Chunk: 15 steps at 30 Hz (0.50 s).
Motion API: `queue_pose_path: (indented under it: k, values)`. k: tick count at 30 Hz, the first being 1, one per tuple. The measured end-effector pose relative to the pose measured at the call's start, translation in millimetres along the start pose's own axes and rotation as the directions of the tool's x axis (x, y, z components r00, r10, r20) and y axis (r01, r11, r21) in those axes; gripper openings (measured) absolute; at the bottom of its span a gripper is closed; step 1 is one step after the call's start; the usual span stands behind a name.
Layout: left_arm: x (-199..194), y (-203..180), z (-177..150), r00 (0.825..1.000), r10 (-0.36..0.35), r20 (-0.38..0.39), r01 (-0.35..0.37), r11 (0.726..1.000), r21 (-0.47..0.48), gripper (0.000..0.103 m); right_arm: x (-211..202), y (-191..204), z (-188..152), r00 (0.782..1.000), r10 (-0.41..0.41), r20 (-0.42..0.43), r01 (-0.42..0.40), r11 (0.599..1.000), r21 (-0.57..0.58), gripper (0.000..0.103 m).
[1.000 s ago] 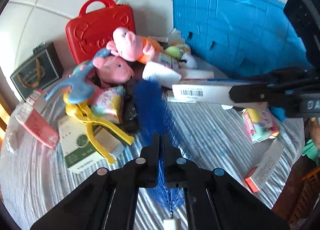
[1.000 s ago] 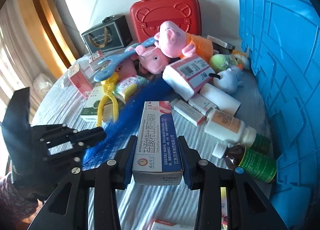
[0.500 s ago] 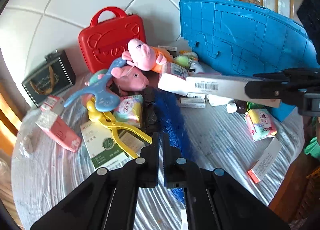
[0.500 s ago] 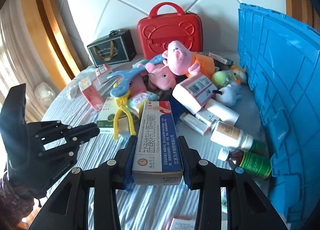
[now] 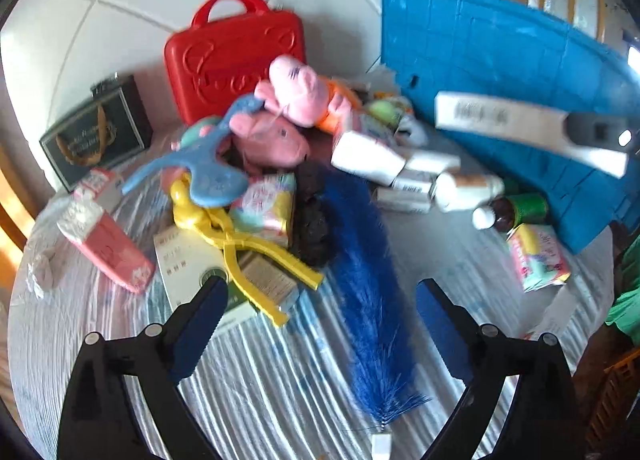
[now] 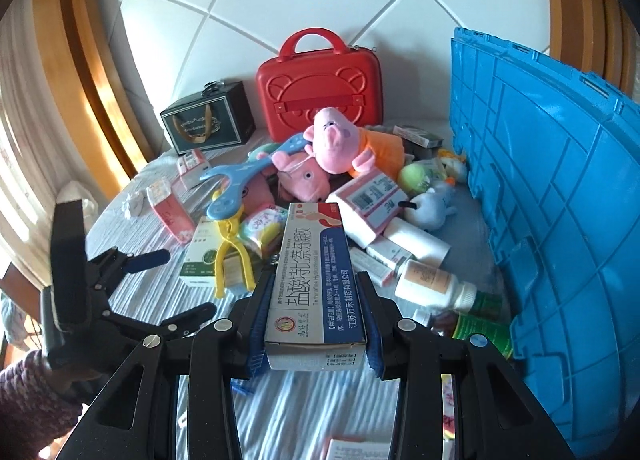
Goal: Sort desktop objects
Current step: 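Lift the blue feather duster with the left tool while right tool holds the box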
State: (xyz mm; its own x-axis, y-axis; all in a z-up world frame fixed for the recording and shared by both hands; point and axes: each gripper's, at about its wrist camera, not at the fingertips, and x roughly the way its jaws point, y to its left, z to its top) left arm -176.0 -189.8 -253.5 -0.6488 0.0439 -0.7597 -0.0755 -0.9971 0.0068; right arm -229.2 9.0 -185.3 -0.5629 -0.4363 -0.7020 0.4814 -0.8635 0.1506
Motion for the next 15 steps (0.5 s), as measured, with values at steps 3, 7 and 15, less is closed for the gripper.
queue_pose_path:
  k: [3,7,15]
  values:
    - [18.3,0.9,-7.6,0.999,0.007,-0.036,-0.008,1.000,-0.019,0.096,6.4,-6.1,0.9,1.000,0.007,-0.005,-0.007,1.000,0.007,0.039]
    - [40.9,-6.9,-12.1,0.998,0.001,-0.064,-0.003,1.000,-0.028,0.096,21.4,-14.8,-0.8,0.999,0.027,-0.024,-0.027,1.000,0.011,0.039]
    - [110.2,-43.7,-12.4,0.986,-0.034,-0.161,0.031,0.999,-0.025,0.096,55.8,-40.7,-10.1,0.995,0.045,-0.086,-0.044,0.999,0.017,0.039]
